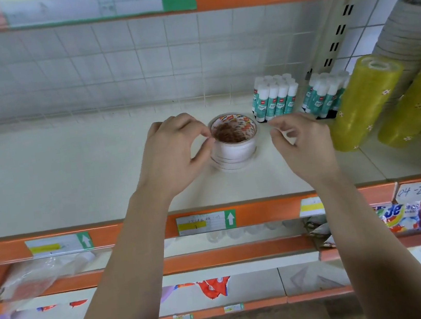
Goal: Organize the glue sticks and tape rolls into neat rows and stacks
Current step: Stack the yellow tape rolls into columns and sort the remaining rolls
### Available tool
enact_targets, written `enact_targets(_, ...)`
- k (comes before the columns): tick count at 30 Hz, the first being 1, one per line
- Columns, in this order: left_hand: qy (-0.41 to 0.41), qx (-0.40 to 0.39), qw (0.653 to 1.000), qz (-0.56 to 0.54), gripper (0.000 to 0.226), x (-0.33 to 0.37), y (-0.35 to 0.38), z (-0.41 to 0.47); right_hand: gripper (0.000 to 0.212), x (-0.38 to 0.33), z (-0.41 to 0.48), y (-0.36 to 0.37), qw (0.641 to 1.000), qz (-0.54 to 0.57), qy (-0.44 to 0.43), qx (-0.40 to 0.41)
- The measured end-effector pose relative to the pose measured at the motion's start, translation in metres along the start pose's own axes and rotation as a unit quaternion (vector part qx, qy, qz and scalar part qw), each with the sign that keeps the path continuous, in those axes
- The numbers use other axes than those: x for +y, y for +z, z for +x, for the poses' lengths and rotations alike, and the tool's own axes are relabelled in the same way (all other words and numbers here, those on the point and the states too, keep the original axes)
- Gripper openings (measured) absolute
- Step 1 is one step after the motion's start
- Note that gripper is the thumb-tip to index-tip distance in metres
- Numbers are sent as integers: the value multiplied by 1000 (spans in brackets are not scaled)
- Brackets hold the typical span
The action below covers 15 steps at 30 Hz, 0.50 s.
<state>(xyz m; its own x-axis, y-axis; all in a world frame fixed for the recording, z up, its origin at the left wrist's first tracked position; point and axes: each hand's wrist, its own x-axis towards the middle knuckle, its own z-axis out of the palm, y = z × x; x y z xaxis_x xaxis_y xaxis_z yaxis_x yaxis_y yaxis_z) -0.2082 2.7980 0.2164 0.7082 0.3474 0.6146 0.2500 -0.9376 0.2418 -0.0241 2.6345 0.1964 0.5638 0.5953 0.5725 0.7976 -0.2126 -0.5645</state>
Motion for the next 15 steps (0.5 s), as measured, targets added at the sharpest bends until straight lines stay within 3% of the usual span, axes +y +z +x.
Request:
enact_targets(8,-113,-2,992,55,23,-56,-45,-48,16,-83,29,51,994,57,-96,-13)
enact_targets(15,-190,9,977,92,21,-140,-103,-104,16,-168,33,147,981,109,-148,-58)
